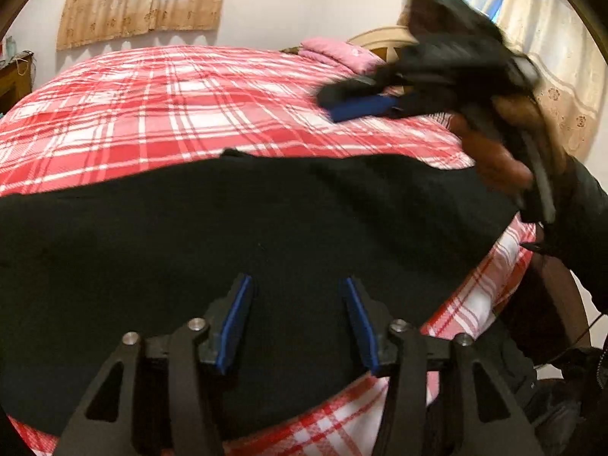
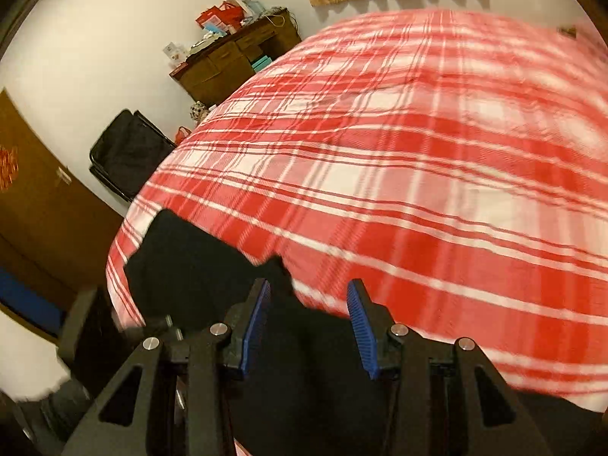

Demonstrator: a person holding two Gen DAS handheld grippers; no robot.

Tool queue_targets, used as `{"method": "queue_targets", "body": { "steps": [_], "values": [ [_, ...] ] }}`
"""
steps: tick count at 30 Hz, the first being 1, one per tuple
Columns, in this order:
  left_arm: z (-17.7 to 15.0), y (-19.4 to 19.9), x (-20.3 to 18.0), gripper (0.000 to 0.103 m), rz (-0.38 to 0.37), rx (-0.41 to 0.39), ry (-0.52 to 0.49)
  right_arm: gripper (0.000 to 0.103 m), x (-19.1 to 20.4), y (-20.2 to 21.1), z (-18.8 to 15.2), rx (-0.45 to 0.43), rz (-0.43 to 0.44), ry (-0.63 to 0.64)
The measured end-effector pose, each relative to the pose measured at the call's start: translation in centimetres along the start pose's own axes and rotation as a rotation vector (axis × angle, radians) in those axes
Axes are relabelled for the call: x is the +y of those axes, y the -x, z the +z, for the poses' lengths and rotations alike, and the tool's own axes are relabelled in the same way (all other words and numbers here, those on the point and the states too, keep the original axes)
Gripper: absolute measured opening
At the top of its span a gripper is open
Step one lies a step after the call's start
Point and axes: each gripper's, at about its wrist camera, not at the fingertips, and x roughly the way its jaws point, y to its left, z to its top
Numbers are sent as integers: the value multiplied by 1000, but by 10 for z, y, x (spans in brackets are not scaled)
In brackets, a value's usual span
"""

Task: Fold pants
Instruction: 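Grasp the pants edge with the right gripper and pull it to straighten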

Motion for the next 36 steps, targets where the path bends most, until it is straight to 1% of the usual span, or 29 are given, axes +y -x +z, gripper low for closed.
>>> {"method": "queue_targets", "body": {
  "steps": [4, 6, 9, 12, 14, 15, 16, 18, 20, 22, 24, 26, 29, 30, 31, 33, 34, 36],
  "values": [
    [0, 0, 6, 54, -32, 1, 29, 44, -3, -37, 11, 68, 79, -99],
    [-2, 0, 7, 54, -38, -1, 22, 44, -5, -49, 14, 96, 95, -137],
    [-3, 0, 8, 54, -43, -6, 25, 44, -6, -61, 13, 137, 147, -175],
    [-5, 1, 10, 54, -48, -11, 24, 44, -5, -75, 10, 191, 142, -190],
    [-5, 1, 10, 54, -46, -13, 18, 41, -7, -80, 9, 203, 183, -224],
    [-8, 3, 8, 54, -46, -14, 16, 32, -10, -82, 10, 204, 199, -255],
    [-8, 3, 8, 54, -46, -16, 14, 17, -12, -83, 10, 209, 217, -275],
    [-10, 5, 8, 54, -44, -18, 13, 9, -13, -82, 10, 190, 240, -302],
    [-11, 7, 6, 54, -44, -20, 15, 6, -8, -74, 9, 151, 238, -287],
    [-12, 9, 7, 54, -45, -28, 24, 5, 2, -59, 9, 87, 221, -253],
    [-13, 11, 8, 54, -45, -34, 32, 5, 7, -47, 9, 45, 215, -241],
    [-15, 10, 7, 54, -35, -36, 19, 4, 8, -43, 10, 17, 185, -226],
    [-15, 9, 7, 57, -29, -37, 2, 4, -3, -56, 11, 35, 122, -232],
    [-15, 9, 6, 57, -27, -39, 3, 4, -6, -64, 10, 39, 88, -225],
    [-15, 7, 3, 57, -27, -38, 4, 0, -9, -70, 10, 40, 60, -224],
    [-15, 9, 3, 57, -31, -43, 10, 0, -18, -76, 8, 59, 71, -225],
    [-17, 8, 1, 57, -34, -45, 18, 0, -19, -74, 8, 52, 77, -218],
    [-17, 12, 3, 57, -38, -49, 34, 1, -22, -62, 6, 38, 51, -194]
  ]
}}
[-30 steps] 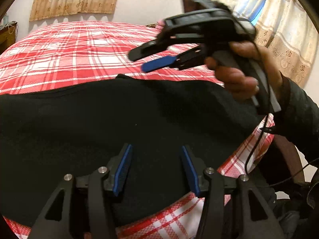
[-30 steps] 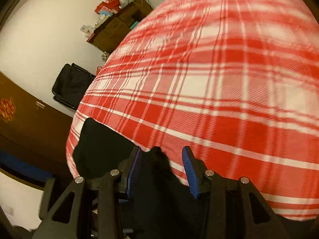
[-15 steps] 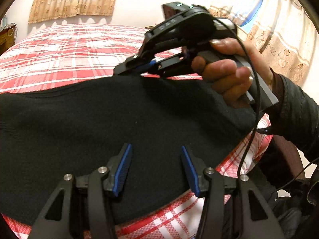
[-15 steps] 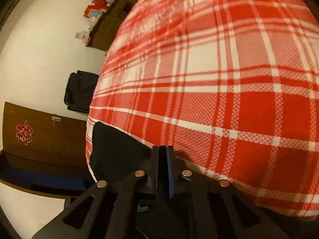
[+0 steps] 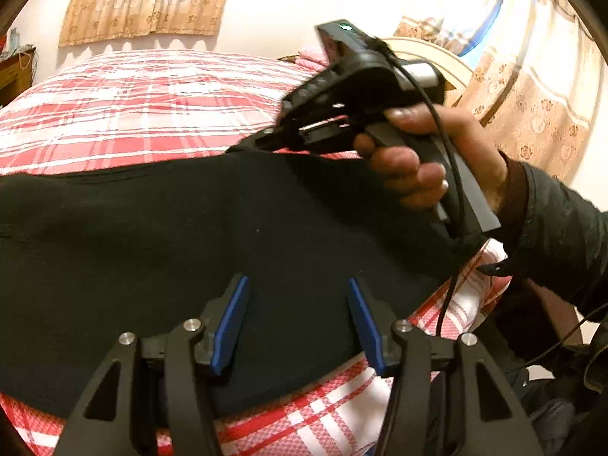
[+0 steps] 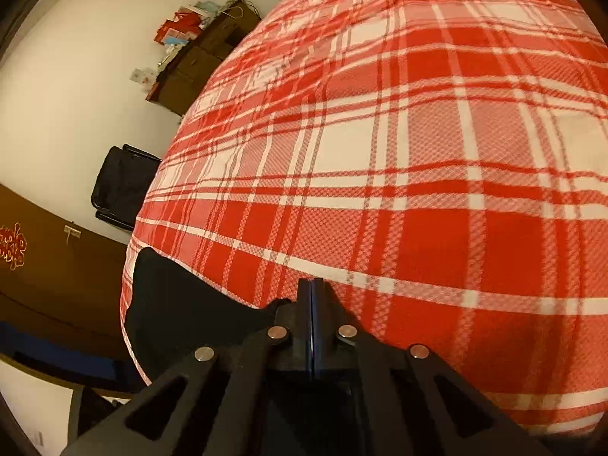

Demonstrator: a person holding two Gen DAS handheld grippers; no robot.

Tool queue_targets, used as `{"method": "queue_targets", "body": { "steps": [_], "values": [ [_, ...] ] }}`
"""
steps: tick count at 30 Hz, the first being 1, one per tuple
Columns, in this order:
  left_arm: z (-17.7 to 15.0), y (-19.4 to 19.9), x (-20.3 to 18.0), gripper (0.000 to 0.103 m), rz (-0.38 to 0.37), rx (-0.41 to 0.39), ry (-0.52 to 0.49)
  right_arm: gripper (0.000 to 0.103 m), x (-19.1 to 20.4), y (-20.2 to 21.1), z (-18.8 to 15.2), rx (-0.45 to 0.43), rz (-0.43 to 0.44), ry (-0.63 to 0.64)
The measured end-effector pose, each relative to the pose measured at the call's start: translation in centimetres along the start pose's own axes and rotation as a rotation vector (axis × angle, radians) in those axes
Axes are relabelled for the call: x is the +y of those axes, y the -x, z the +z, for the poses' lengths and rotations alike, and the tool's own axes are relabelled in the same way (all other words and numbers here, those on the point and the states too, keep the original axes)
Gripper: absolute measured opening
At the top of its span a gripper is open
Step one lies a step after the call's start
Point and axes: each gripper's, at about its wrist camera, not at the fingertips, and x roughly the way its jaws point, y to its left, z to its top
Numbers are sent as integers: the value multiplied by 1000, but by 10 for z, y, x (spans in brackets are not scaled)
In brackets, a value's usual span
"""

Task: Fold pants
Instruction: 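Grasp the pants edge with the right gripper and pull it to straighten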

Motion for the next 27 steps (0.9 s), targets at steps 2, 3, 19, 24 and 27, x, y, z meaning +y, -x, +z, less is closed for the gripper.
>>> {"method": "queue_targets", "body": {
  "steps": [2, 3, 19, 24, 27],
  "values": [
    [0, 7, 3, 57, 6, -8, 8, 1, 1, 19, -5, -17, -2, 45],
    [1, 9, 5, 58, 16, -12, 12, 1, 3, 31, -10, -30, -28, 76],
    [-2, 14, 19, 77, 180, -18, -4, 2, -13, 83, -154, 63, -157, 280],
    [6, 32, 20, 77, 224, -56, -14, 24, -11, 105, -163, -22, -178, 282],
    [10, 47, 34, 84, 281, -90, 9, 76, -16, 112, -173, -35, -218, 272]
  ]
}}
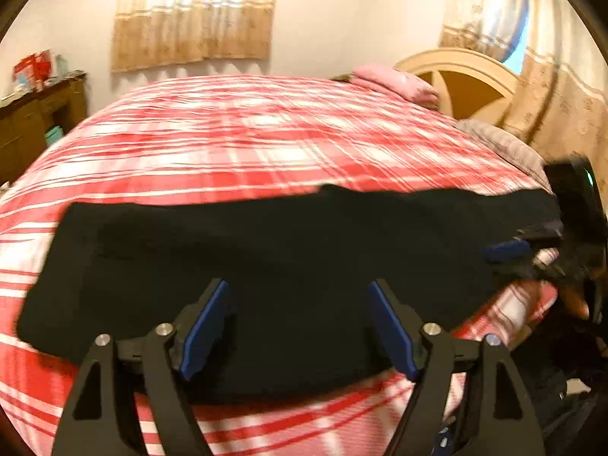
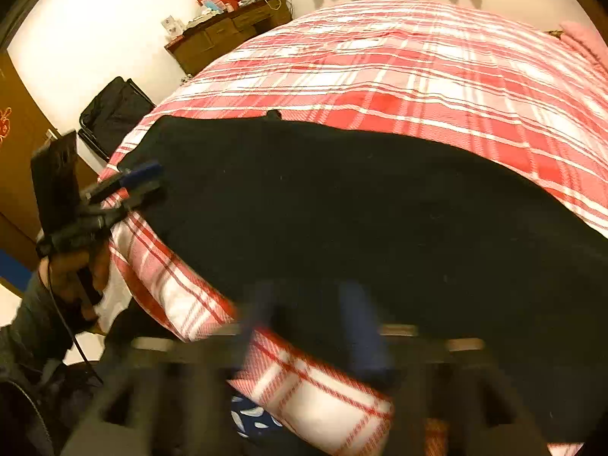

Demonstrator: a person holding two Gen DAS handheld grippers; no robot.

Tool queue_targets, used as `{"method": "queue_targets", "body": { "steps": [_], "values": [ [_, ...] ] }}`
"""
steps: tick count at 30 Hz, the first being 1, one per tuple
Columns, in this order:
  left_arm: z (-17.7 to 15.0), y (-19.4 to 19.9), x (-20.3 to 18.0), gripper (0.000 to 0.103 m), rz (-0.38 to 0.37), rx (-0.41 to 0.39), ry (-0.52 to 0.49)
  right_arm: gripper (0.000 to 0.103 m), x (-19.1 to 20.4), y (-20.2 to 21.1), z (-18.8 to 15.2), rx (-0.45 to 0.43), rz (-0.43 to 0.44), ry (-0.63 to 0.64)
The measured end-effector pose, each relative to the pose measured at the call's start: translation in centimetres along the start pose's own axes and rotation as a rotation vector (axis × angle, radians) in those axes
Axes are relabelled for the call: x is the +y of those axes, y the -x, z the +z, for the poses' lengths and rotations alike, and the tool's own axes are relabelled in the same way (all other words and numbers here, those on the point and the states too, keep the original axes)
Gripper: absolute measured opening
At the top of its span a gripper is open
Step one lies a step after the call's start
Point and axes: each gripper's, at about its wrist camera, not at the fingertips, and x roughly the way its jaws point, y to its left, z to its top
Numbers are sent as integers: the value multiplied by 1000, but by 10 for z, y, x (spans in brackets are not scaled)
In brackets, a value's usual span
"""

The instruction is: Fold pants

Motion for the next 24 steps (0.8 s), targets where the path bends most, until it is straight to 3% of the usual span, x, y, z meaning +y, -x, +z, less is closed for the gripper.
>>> {"method": "queue_targets", "body": {
  "steps": [2, 9, 12, 14, 17, 19, 22, 24],
  "values": [
    [0, 1, 14, 94, 35, -5, 39, 76, -4, 0, -7, -16, 1, -7],
    [-7, 2, 44, 94, 80, 14, 141, 76, -18, 19, -8, -74, 55, -102],
    [-6, 2, 45, 95, 119, 13, 114, 76, -39, 40, -12, -134, 10, -160],
    [-10, -4, 52, 97, 118, 23, 121, 76, -68, 45, -20, -127, -64, -242],
    [-12, -2, 48, 98, 133, 6, 93, 71, -97, 61, -33, -166, 35, -338],
    [-8, 0, 46, 98, 149, 15, 74, 72, -101, 83, -38, -214, -23, -339],
    [-2, 14, 53, 98, 150, -30, 96, 72, -113, 121, -49, -287, -153, -334],
    [3, 26, 63, 98, 194, -69, 108, 72, -128, 149, -60, -332, -223, -371]
  ]
}}
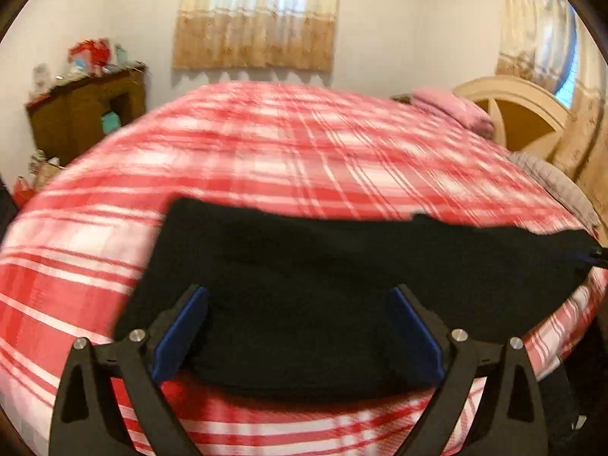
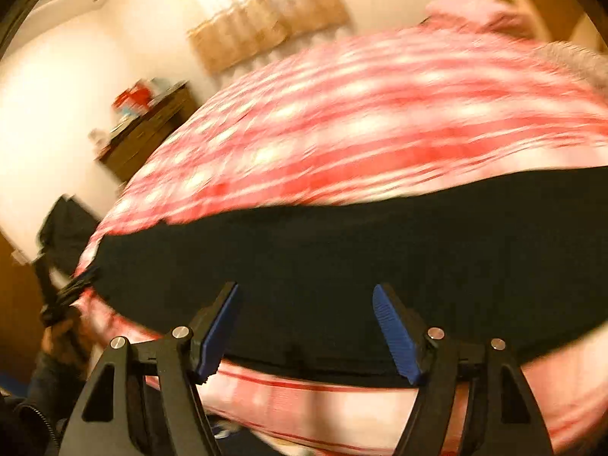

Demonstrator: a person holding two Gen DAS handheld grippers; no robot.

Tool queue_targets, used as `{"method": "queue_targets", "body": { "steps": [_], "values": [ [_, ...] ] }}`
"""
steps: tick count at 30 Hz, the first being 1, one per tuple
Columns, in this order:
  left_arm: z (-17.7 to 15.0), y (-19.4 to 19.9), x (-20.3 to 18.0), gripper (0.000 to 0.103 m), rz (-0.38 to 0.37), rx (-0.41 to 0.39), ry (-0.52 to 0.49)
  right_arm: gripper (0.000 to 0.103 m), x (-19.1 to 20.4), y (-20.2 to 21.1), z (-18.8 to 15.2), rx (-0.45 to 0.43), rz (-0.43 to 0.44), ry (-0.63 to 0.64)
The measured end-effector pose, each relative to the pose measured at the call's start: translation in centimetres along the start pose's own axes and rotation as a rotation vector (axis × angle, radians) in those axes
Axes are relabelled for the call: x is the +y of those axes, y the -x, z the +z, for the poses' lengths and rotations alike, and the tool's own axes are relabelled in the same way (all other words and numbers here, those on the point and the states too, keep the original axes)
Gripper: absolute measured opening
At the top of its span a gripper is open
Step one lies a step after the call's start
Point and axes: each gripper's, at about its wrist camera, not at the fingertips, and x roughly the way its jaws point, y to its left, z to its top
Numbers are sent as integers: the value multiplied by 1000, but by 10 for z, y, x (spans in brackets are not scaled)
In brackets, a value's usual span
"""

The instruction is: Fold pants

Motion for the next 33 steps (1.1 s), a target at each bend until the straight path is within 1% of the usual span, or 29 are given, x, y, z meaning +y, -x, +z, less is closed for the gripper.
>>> {"method": "queue_targets", "body": {
  "steps": [3, 4, 6, 7, 10, 12, 15, 17, 20, 22, 25, 26, 27, 29, 31, 33],
  "values": [
    [7, 9, 22, 100, 67, -35, 32, 72, -42, 46, 6, -104, -102, -98],
    [9, 10, 34, 101, 92, -38, 63, 72, -64, 67, 6, -163, -147, -159],
    [8, 8, 50, 101, 106, -33, 108, 72, -100, 98, 3, -241, -197, -275],
    [6, 7, 59, 101, 116, -30, 135, 72, -120, 113, 0, -272, -211, -342],
    [0, 1, 75, 101, 128, -16, 195, 72, -159, 133, -7, -310, -228, -467],
    [-4, -6, 79, 101, 113, 0, 226, 72, -172, 136, -12, -308, -218, -511],
    [-9, -13, 76, 101, 109, 15, 231, 72, -181, 129, -17, -283, -155, -557],
    [-10, -13, 70, 102, 128, 18, 198, 70, -185, 120, -16, -267, -164, -555],
    [-11, -14, 71, 103, 130, 15, 193, 67, -192, 110, -18, -247, -190, -564],
    [-11, -13, 73, 103, 128, 10, 192, 63, -198, 105, -17, -255, -194, -572],
    [-13, -14, 71, 103, 143, 10, 173, 63, -198, 99, -14, -261, -185, -567],
    [-14, -15, 70, 103, 152, 9, 164, 61, -197, 97, -13, -262, -178, -563],
    [-14, -16, 69, 103, 161, 11, 154, 57, -196, 95, -12, -260, -163, -558],
    [-14, -16, 67, 103, 173, 15, 139, 55, -193, 93, -14, -263, -129, -554],
    [-15, -16, 69, 103, 172, 15, 141, 53, -192, 91, -16, -270, -137, -549],
    [-14, -15, 70, 103, 169, 14, 146, 50, -198, 92, -19, -291, -123, -579]
  ]
}}
